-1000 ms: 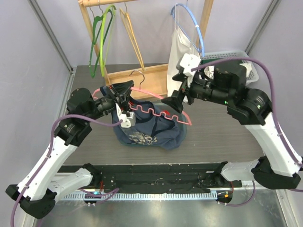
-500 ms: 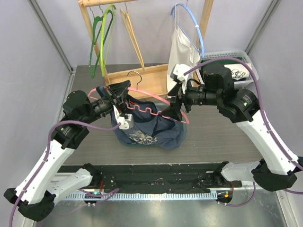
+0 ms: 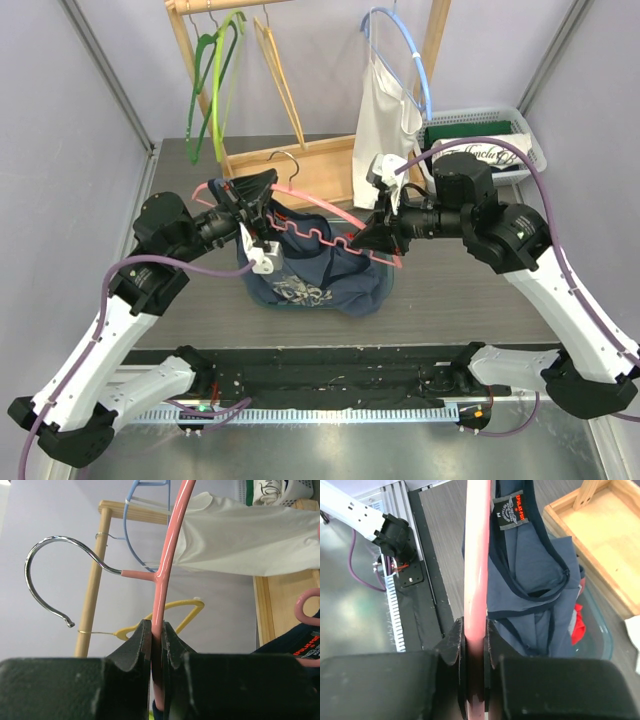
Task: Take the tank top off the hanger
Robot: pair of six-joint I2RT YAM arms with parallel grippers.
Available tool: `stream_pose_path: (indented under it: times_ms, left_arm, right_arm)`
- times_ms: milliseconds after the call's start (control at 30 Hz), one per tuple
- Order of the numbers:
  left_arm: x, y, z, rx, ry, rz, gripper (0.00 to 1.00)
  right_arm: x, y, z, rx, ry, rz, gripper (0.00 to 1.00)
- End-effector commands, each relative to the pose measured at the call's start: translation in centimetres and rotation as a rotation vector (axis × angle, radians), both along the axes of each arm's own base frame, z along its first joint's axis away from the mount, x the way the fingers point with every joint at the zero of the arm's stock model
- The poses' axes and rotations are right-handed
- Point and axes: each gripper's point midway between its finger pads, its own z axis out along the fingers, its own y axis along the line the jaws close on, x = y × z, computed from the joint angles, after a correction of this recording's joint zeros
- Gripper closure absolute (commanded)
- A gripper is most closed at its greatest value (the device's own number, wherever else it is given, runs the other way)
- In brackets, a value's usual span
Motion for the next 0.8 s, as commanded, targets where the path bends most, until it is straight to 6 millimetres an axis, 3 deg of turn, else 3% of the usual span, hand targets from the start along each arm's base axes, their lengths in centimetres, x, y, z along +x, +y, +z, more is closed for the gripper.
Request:
stream_pose_path:
  times_ms: [0,133,233,267,300,367,533,767]
  left_arm:
    - [-0.3,0.7,3.2,-0.082,-0.08,0.02,1.0]
    - [-0.3,0.8,3.4,-0.149,-0.023,0.022,0.94]
    - [0.0,1.4,3.9,-0.303,0.142,0.045,0.41]
    - [-0.3,1.5,4.6,-0.411,0.247,0.04,0.11]
    - [0.0,2.1,4.9,-0.47,0.294,0.07,0.02]
    - [-0.6,2.7,5.9,-0.568,0.378,0.073,0.0]
    - [-1.9,4.5,5.3,-0.764,0.566,0.113,0.0]
    - [-1.4,6.6,-0.8,-0.959,0.804,0.291,0.0]
  right_arm:
    - [-0.4,-0.2,2.3,0.069,-0.068,0.006,0.99]
    - [0.8,-0.6,2.7,0.068,-0.097,-0.072,0.99]
    - [1.6,-1.2,3.5,0.082,-0.139,-0.126,0.99]
    - [2.0,-1.4,3.8,0.087,-0.164,-0.148,0.99]
    - [2.1,-1.5,4.2,0.101,-0.184,-0.152,0.99]
    - [1.8,-1.8,4.9,0.118,-0.211,-0.156,0.99]
    - [1.5,-1.9,4.9,0.101,-0.205,-0.137,0.99]
    - [0.9,-2.2,5.6,0.11,-0.215,-0.131,0.99]
